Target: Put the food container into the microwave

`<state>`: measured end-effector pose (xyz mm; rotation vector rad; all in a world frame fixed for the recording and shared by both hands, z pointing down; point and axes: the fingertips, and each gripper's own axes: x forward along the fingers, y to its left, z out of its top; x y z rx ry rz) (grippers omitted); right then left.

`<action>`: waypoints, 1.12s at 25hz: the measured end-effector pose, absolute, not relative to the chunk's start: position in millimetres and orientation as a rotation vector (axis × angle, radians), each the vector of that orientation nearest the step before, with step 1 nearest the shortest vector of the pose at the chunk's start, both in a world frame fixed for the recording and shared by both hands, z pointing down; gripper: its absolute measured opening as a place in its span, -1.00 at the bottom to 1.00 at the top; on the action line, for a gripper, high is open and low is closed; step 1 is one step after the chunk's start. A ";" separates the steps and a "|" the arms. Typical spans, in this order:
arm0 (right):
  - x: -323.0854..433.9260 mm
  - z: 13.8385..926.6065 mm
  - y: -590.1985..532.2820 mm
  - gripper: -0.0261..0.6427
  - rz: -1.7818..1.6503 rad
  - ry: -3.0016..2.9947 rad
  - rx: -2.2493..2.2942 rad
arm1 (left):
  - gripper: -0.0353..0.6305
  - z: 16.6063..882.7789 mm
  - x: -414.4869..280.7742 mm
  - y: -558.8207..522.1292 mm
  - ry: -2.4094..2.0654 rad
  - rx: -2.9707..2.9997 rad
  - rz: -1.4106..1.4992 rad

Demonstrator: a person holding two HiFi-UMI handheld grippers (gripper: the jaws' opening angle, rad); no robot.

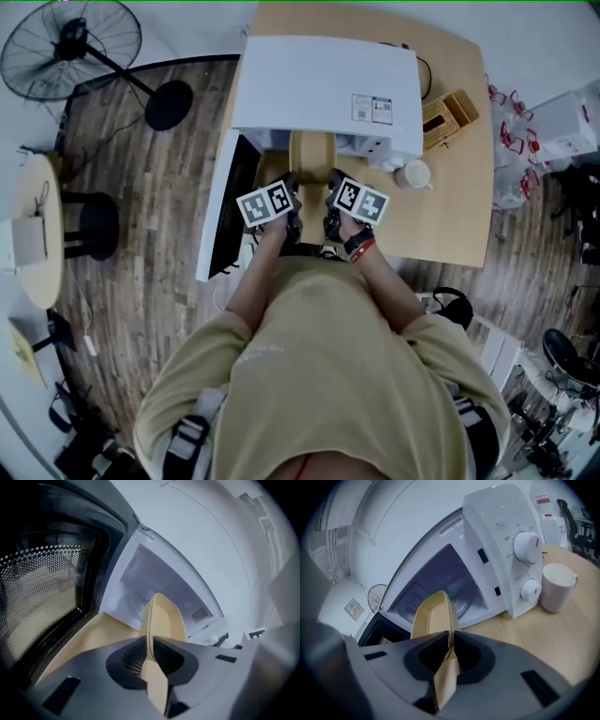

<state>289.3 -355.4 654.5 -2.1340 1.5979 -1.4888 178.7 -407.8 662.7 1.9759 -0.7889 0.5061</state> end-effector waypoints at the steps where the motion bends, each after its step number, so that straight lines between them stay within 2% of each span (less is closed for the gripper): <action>1: 289.8 653.5 -359.8 -0.77 -1.482 1.605 -2.140 | -0.74 663.5 179.7 -412.6 -0.789 1.974 0.514; 6: 300.5 659.5 -373.9 -0.77 -1.485 1.591 -2.175 | -0.74 668.6 193.3 -426.1 -0.777 2.052 0.616; 28: 335.8 662.6 -438.8 -0.77 -1.416 1.577 -2.201 | -0.74 676.3 229.1 -490.7 -0.781 2.102 0.620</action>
